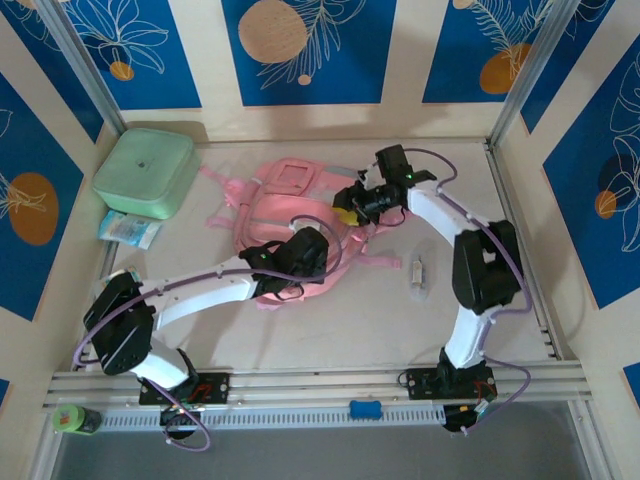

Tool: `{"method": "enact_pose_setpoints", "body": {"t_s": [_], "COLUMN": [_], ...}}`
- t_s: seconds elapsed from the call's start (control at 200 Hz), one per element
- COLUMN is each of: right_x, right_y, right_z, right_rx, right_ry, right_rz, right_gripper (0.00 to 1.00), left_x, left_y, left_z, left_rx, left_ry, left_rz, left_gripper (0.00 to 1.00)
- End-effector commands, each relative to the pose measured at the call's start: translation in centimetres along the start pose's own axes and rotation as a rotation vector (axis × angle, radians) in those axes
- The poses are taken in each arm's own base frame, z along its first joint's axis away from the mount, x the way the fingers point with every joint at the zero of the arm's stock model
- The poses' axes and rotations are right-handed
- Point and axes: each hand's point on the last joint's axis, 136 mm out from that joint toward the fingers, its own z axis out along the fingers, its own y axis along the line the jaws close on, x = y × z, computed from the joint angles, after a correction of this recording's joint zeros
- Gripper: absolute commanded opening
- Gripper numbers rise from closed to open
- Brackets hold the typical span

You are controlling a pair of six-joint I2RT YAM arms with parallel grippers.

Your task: Pack books, pencil case, and school supplies into a backpack

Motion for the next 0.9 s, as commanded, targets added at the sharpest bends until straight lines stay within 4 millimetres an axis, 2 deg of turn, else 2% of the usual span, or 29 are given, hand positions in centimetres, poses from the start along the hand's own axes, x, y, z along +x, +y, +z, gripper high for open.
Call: {"method": "enact_pose_setpoints", "body": {"t_s": [0.0,0.065,0.23,0.35,0.55,0.63,0.715,0.895], "right_x": [4.0,5.1,5.6,5.1,5.2,5.2,4.9,3.8], "right_y": [1.3,0.2,0.2,0.0,-1.9,-3.0,-3.5,-3.4], "right_z": [-0.1,1.0,3.5,4.6,3.1,2.1,1.0,-1.3], "right_rx": [-0.066,-0.062,-0.049,-0.022,0.051,0.072,0.054,0.020], "right_ry": [0.050,0.059,0.054,0.046,0.026,0.032,0.058,0.055], "right_rz": [0.003,0.059,0.096,0.089,0.047,0.037,0.028,-0.009], "right_gripper": [0.48,0.48,0.46,0.26,0.04,0.00,0.00,0.00], "left_x": [-0.1,-0.1,0.2,0.1,1.1,1.5,2.3,2.6], "left_y": [-0.3,-0.2,0.0,0.5,2.7,3.8,6.1,9.9], "left_z": [-0.5,-0.5,-0.3,-0.4,-1.2,-1.8,-2.0,-2.2], "left_rx": [0.054,0.052,0.047,0.028,0.009,-0.005,-0.068,-0.118], "left_ry": [0.001,-0.003,-0.002,-0.008,-0.002,-0.010,0.007,0.003], "left_rz": [0.007,0.015,0.023,0.041,0.027,0.037,0.044,0.023], "left_gripper": [0.00,0.00,0.00,0.00,0.00,0.00,0.00,0.00]}}
